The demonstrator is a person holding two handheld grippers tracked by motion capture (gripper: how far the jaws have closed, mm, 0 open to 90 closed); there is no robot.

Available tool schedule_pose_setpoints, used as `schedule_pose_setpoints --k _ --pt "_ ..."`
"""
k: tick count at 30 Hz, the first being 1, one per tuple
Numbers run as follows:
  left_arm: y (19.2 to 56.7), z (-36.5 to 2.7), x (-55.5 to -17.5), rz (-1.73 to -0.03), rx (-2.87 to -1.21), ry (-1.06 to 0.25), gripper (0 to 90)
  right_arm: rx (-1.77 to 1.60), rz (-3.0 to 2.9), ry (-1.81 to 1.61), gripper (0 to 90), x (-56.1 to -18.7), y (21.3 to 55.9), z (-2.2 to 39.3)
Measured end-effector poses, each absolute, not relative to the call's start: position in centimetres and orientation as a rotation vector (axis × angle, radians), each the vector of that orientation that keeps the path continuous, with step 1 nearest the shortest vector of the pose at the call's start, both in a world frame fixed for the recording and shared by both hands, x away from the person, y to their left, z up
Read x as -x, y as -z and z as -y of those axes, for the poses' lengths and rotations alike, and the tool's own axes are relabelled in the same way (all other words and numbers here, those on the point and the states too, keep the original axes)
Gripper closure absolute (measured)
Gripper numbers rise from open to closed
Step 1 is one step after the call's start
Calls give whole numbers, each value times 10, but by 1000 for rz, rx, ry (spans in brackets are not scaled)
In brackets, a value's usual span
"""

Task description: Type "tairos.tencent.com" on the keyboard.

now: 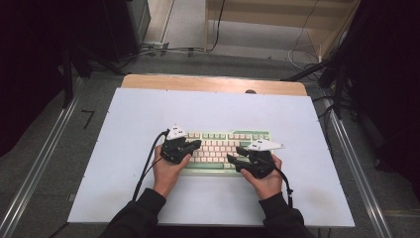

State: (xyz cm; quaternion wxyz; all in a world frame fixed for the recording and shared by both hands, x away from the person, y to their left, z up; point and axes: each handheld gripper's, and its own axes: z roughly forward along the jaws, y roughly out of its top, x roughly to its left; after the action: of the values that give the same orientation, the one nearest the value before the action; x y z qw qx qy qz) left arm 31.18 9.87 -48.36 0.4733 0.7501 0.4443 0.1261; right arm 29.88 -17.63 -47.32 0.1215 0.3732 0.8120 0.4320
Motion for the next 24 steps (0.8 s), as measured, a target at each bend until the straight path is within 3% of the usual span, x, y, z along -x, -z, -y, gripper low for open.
schedule_pose_setpoints --k 24 --pt "487 -121 -308 -1171 -1843 -364 900 -1085 -2370 -1263 495 -299 473 176"
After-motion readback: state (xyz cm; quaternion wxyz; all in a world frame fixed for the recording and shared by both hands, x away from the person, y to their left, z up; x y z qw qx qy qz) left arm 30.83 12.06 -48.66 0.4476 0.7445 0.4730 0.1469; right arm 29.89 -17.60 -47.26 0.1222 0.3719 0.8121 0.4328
